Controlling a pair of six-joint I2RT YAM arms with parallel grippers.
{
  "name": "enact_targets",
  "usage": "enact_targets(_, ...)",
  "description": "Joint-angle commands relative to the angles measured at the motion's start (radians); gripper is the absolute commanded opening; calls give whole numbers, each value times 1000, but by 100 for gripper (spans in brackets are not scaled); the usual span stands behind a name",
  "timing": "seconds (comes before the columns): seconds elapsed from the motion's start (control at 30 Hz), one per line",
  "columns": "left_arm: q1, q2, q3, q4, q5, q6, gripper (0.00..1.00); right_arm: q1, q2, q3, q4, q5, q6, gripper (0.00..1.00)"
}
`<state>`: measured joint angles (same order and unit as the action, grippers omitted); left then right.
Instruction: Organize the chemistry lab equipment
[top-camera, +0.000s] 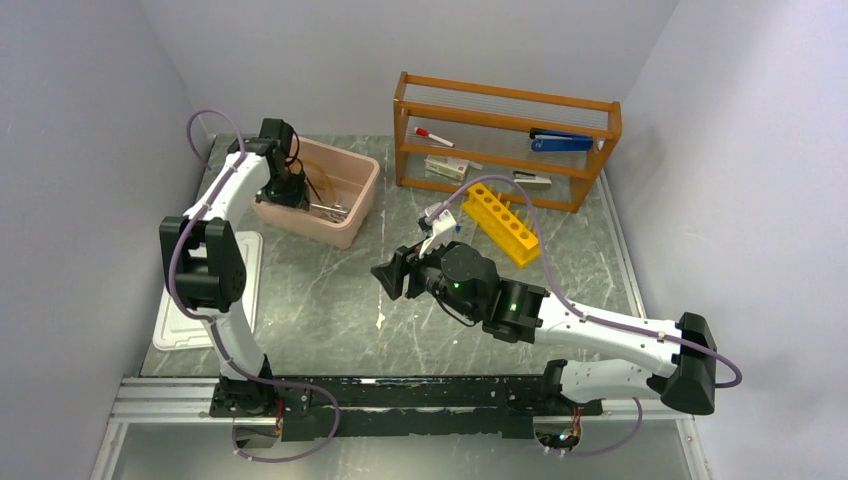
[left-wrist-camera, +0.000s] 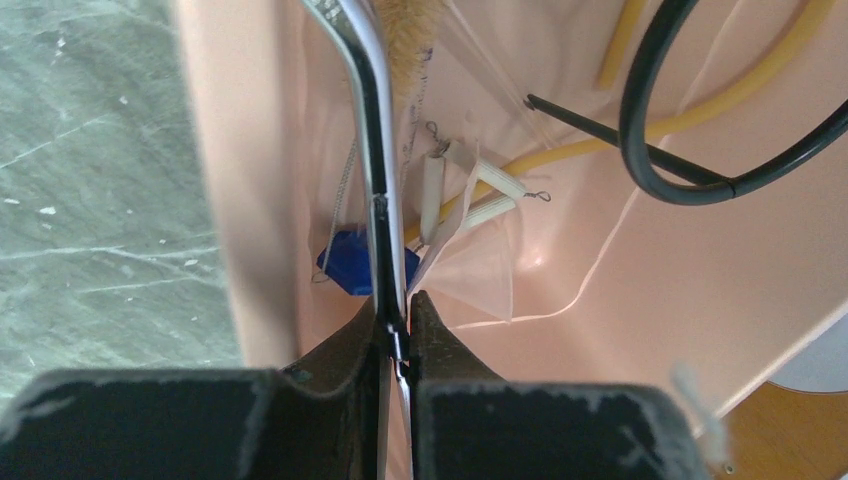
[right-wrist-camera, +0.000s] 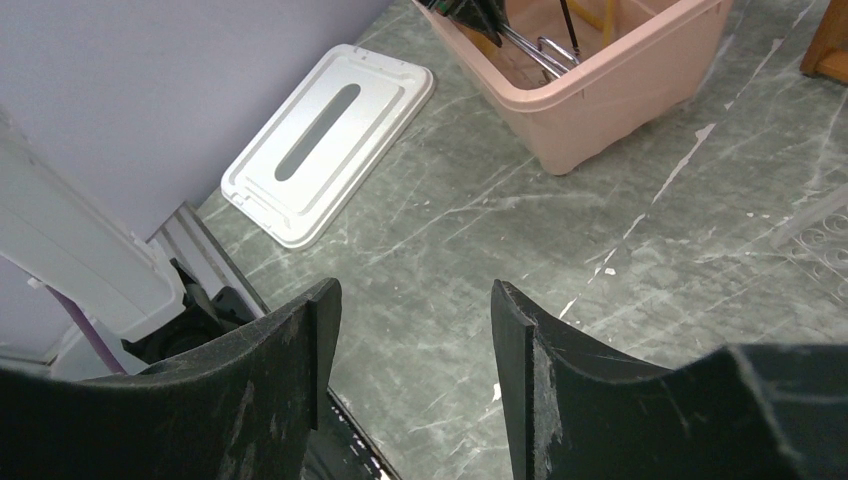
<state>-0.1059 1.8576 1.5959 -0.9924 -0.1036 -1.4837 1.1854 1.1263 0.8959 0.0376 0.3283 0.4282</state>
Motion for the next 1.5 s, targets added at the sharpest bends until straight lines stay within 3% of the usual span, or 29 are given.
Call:
enact_targets(0.0,7,43,66,-1,50,53,5,-5,-3,-11,2,25,-12,60)
enact_targets(0.3,9,96,90,1,80,101,6,-4,9,-11,9,25,-16,60)
enact_targets(0.4,9,97,95,11,74,112,16,-4,16,-8,10,23,-17,60)
enact_targets(0.53,10,87,122,-5,46,128,19,-6,16,-9,13,25,-16,60)
enact_targets(0.83,24,8,150,-25,5,200,23,-5,7,-12,21,23,-19,60)
enact_targets(1.0,25,-118,167,-4,-60,365,24,-5,-4,-23,33,19,-21,60)
enact_targets(1.1,25,-245,99,14,-170,500,25,-4,-17,-40,46,15,-18,60)
enact_targets(1.27,39,-529,-161,185,-326,768,29,-5,-37,-73,74,0,-13,60)
enact_targets(1.33,43,-630,-267,248,-336,874,35,-5,-44,-81,74,-2,-11,60)
enact_targets(1.4,47,-705,-353,267,-325,939,54,-5,-59,-95,77,0,-8,60)
enact_targets(1.47,53,-754,-426,257,-309,959,64,-5,-75,-115,89,-1,-7,60)
